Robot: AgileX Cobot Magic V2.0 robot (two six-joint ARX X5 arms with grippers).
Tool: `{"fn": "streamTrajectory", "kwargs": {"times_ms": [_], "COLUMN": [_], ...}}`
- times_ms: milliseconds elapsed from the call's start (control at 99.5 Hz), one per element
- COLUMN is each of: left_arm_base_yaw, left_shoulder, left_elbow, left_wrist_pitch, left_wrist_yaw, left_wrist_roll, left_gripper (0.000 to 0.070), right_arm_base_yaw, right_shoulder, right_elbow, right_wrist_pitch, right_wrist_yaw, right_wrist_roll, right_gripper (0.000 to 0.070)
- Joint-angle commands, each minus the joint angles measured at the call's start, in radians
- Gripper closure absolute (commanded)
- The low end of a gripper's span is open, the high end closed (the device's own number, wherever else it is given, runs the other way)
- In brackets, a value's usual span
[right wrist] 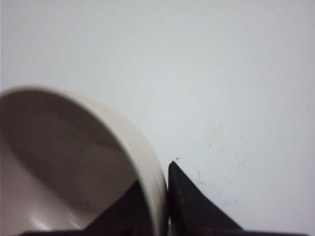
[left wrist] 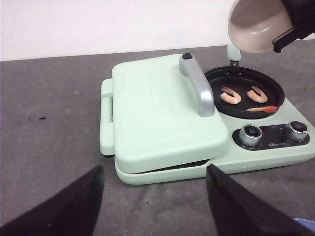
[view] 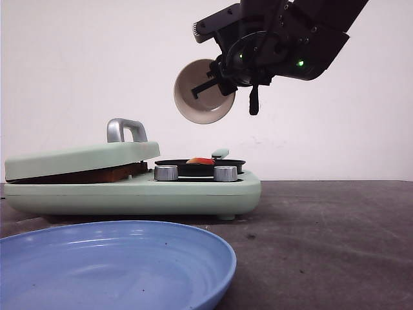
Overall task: Make breakfast with bread and shrimp
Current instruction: 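Carry the empty bowl back and lower it onto the table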
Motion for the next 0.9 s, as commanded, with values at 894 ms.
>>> {"fn": "streamTrajectory", "kwargs": {"times_ms": [894], "left_arm_base_yaw": [-0.002], "left_shoulder": [0.000], "left_elbow": [0.001], "left_wrist_pitch": [0.007], "left_wrist_yaw": [-0.006], "left_wrist_roll": [-0.011], "left_gripper": [0.0351], "right_arm_base_yaw": [-0.377], "right_shoulder": [-0.308], "right_elbow": [0.109], "right_wrist_pitch": [-1.203], "right_wrist_yaw": [-0.585], "right_wrist_roll": [0.808], "right_gripper": [0.0697]}}
